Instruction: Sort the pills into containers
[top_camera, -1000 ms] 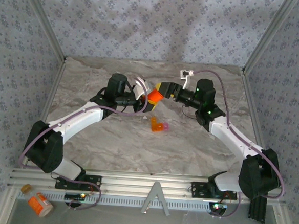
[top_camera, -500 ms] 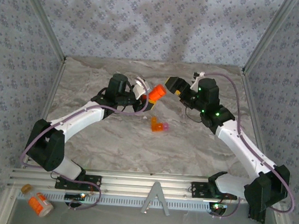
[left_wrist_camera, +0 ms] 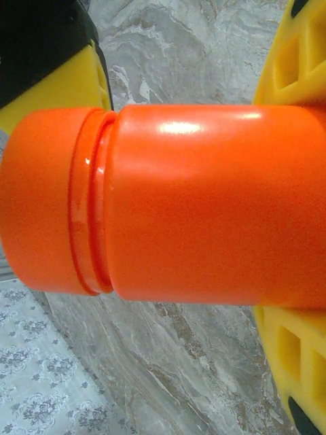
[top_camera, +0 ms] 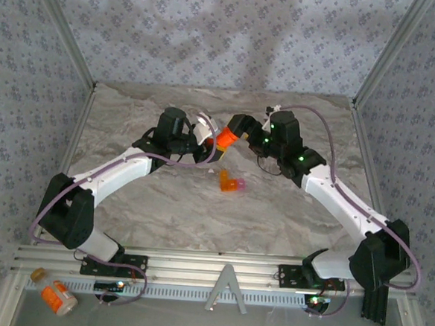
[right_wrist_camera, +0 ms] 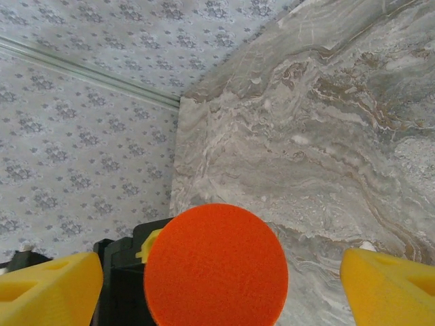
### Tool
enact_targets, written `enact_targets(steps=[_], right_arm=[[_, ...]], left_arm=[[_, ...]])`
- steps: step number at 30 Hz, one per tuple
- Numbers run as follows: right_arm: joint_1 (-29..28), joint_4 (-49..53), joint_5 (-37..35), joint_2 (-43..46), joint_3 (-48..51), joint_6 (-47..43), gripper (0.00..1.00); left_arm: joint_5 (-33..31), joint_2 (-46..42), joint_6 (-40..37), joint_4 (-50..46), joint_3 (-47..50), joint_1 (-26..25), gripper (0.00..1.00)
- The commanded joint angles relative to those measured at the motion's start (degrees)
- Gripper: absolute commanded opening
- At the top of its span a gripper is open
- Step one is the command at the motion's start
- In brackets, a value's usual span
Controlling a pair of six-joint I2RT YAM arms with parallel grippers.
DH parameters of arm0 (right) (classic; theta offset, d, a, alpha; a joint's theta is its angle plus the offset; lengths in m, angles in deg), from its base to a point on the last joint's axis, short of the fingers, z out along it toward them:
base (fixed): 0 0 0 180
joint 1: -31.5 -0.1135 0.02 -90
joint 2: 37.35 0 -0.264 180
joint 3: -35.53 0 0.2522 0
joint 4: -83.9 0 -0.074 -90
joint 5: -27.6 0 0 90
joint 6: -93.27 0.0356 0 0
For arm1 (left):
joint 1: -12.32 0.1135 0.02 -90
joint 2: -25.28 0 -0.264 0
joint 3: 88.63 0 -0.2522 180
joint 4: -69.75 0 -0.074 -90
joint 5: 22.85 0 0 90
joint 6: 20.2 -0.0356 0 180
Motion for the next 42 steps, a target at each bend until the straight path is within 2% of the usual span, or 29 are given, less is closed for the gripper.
enact_targets(steps=[1,6,12,20,23,25,28,31,34,38,42], right_arm=[[-0.6,-1.4,-0.3,-1.0,-2.2,0.7,0.89],[-0.8,-2.0,0.1,-1.8,-2.5,0.7,0.82],[-0.8,-3.1,1.3,-2.6,-2.6,0.6,0.66],[-0.6,-5.7,4.2,-3.0,-1.7,-1.8,0.5],[0.7,-9.7,8.2,-3.1,-0.3,-5.1,0.48],[2.7,-14.7,14.2,-3.8,0.9,-9.2,0.48],[5.8,-22.6,29.5,-5.1,2.4,-18.7,0.5],[8.0,-20.0,40.9,-6.9,1.3,-27.3,0.52],[9.2,-17.8,44.5,-8.4,0.3,-29.0,0.52],[9.4,-21.2,42.7,-8.4,1.5,-24.8,0.57],[9.3,-23.9,39.4,-8.0,2.6,-19.9,0.53]], left_arm=[[1.1,0.2,-0.9,0.9,-2.5,0.1,0.0],[1.3,0.2,-0.9,0.9,-2.5,0.1,0.0],[1.5,0.4,-0.6,1.4,-2.6,0.1,0.0],[1.9,0.4,-0.5,1.4,-2.6,0.1,0.0],[2.7,0.0,-0.4,1.2,-2.5,0.1,0.0],[3.4,-0.5,-0.1,0.9,-2.5,0.1,0.0],[4.9,-1.2,0.3,0.6,-2.4,0.2,0.0],[7.8,-1.6,1.0,0.4,-2.1,0.3,0.0],[9.6,-1.6,1.6,0.3,-2.1,0.3,0.0],[9.3,-1.3,1.8,0.3,-1.9,0.2,0.0],[8.9,-1.1,1.7,0.6,-1.9,0.2,0.0]])
